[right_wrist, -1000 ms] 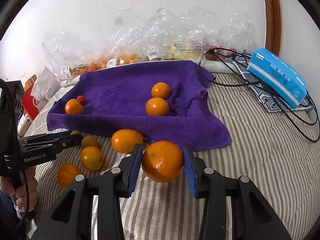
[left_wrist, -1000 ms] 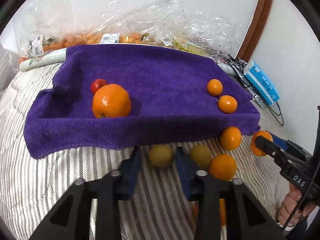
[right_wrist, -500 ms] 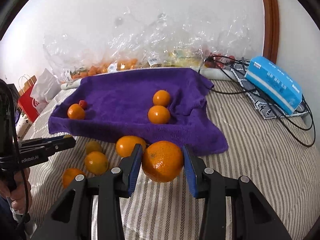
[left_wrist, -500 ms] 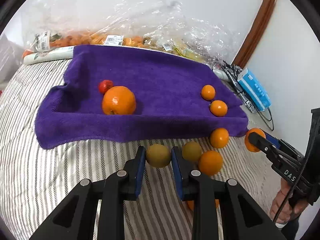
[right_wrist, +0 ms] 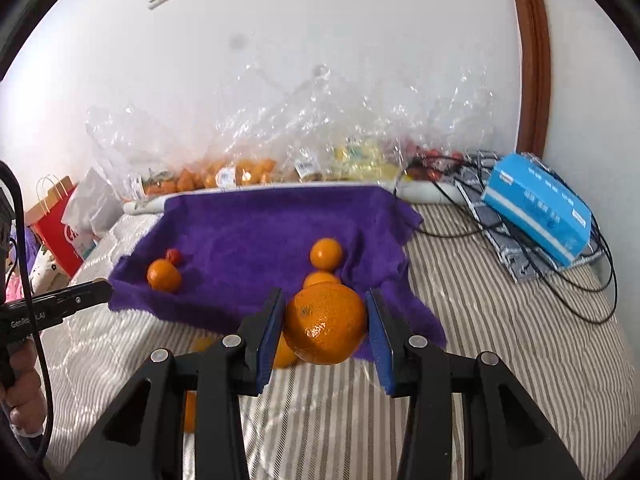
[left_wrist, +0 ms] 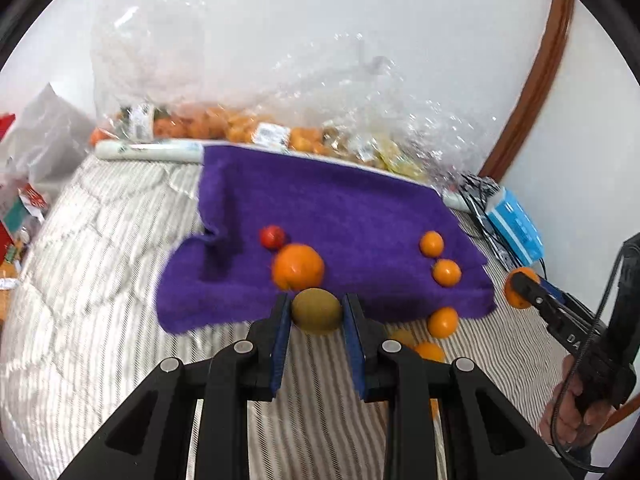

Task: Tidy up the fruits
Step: 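Carry the large orange and the yellow-green fruit over the purple towel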

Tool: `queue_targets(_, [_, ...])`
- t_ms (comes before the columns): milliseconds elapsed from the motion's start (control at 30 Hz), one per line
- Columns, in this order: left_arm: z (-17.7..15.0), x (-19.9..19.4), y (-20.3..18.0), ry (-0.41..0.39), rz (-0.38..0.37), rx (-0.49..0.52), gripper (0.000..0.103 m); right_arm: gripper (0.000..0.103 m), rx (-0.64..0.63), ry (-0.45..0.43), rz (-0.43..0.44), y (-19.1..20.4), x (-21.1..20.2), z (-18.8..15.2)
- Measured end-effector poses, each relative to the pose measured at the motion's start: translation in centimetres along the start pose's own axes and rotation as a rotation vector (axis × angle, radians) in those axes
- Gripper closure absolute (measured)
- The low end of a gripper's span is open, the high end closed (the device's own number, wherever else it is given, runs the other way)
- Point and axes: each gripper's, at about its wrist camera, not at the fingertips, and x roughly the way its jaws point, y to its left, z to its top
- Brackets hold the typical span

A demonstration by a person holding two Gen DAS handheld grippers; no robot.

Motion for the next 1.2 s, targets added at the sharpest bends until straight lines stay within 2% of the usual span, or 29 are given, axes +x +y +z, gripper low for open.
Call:
queue_targets(167, [1.7,0.0,1.2,-0.036,0.032,-0.012,0.078,0.062,-0.005,-0.033,-0.002,0.4,0.2,1.9])
queue_targets(233, [2.4,0.0,1.3,-0.066,0.085,0.009,0.078,0.062,-0.013,-0.046,-0.002,0.6,0.3,2.5])
queue_targets(300, [3.0,0.3,1.5,-0.080,0.097,0.016,0.078,0.062,-0.011,-0.049,-0.002,0.7,0.7,3.0])
queue_targets(633, [5.5,2.7,2.2,-0.100,0.080,0.003,0.078,0.062,-0.002,-0.061,-0.004,0.4,2.9,5.3])
queue_targets(1033, [5.1,5.7,3.2,-0.061,0.041,-0.047,0.078,0.062,0.035,0.003,0.004,-1.1,6.9,4.2])
queue_targets(1200, [5.0,6.2,3.0,-0.054,0.038,-0.037,0.078,0.062,0.059,-0.008,-0.001,-2.0,6.9,4.2])
